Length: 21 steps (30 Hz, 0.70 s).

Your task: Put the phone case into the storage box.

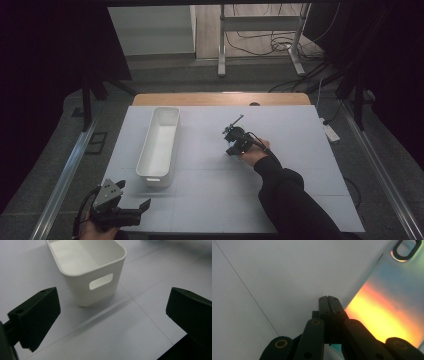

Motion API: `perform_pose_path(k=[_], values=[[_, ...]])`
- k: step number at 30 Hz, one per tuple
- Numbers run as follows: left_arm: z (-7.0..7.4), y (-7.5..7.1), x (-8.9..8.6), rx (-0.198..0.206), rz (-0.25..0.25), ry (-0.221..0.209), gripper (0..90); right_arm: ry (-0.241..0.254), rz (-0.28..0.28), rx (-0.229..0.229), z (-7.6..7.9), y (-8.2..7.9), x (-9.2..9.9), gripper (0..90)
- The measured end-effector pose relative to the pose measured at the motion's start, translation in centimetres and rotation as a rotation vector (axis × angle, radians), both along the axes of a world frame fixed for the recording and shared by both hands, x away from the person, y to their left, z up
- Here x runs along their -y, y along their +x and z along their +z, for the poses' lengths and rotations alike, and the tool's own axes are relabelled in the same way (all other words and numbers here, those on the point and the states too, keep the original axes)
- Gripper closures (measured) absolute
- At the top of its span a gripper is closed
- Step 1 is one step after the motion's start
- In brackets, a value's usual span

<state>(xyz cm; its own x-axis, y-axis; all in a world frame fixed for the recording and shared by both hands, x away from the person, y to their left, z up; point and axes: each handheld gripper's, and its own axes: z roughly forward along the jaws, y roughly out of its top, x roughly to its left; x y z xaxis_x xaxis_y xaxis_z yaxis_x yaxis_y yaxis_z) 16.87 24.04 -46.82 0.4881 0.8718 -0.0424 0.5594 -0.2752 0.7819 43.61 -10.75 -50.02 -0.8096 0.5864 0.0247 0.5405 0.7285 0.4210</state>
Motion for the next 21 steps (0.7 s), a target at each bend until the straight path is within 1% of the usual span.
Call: perform_pose_path(k=[5, 11, 21], values=[[0.0, 0.0, 0.0, 0.000, 0.000, 0.000, 0.3, -0.004, -0.007, 0.002, 0.0, 0.1, 0.6, 89.2], [0.0, 0.0, 0.0, 0.000, 0.001, -0.001, 0.3, -0.013, -0.028, 0.006, 0.1, 0.5, 1.6, 89.1], [0.0, 0.0, 0.0, 0.000, 0.000, 0.000, 0.3, -0.012, -0.059, 0.011, 0.2, 1.1, 3.0, 89.1]])
